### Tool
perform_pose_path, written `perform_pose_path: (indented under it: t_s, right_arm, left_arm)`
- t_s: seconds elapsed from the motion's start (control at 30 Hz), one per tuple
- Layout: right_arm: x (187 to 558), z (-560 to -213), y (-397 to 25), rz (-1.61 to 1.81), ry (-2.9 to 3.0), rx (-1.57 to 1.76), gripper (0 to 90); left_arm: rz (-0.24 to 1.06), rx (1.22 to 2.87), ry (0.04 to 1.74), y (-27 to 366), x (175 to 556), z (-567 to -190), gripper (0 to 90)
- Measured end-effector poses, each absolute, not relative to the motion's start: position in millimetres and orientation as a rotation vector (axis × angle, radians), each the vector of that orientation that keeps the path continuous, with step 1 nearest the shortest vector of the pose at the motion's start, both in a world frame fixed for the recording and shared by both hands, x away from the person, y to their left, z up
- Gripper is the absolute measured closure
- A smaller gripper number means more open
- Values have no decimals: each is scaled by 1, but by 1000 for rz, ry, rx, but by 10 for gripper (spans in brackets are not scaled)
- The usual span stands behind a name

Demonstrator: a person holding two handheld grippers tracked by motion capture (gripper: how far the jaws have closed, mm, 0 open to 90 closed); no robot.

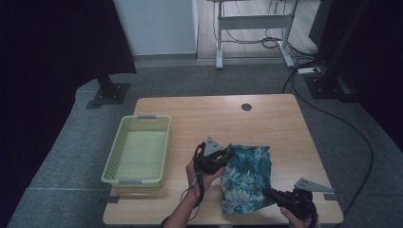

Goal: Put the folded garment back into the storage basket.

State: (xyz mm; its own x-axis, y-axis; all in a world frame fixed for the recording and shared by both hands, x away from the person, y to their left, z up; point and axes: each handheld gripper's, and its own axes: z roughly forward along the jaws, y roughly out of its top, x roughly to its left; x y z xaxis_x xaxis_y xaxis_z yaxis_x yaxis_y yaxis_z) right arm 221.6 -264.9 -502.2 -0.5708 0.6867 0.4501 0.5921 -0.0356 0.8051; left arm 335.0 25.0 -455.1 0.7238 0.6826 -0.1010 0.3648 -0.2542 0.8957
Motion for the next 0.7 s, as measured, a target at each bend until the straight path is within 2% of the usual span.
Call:
perform_pose_path:
  t_s: [0.7]
  right_arm:
    - [223,-497,-259,1703,2115,1391,841]
  left_arm:
    - [397,1875,810,31,334,-445,817]
